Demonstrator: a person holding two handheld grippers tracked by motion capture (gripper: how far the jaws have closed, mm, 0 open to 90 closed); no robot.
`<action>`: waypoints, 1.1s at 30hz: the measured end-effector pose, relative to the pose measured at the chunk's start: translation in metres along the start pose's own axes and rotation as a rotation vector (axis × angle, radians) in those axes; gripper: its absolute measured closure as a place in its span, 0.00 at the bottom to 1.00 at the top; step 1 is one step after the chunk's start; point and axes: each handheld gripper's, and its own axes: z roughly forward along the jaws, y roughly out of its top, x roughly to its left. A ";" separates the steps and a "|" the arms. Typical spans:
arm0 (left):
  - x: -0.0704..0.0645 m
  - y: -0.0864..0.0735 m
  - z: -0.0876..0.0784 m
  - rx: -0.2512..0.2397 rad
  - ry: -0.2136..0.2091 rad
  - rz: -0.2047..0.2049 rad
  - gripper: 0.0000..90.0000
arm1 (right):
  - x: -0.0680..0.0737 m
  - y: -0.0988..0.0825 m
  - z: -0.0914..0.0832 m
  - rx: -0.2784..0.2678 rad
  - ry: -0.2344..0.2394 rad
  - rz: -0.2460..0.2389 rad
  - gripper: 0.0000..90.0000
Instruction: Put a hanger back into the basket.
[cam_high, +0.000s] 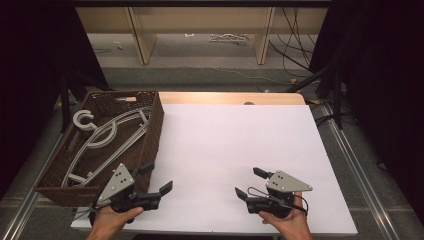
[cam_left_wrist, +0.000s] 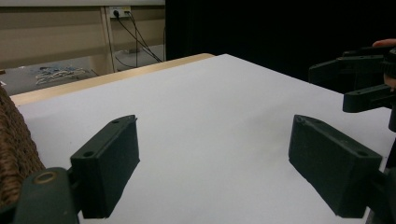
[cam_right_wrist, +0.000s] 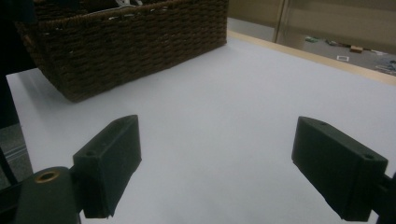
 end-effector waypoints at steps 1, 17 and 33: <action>0.001 -0.002 -0.001 0.009 -0.005 0.019 0.18 | 0.002 -0.002 -0.002 0.008 -0.002 -0.003 0.18; -0.007 -0.015 -0.007 0.019 -0.005 0.025 0.18 | 0.019 -0.019 -0.021 0.035 0.009 -0.006 0.18; -0.011 -0.016 -0.005 0.032 -0.018 0.016 0.18 | 0.022 -0.014 -0.021 0.026 0.024 -0.033 0.18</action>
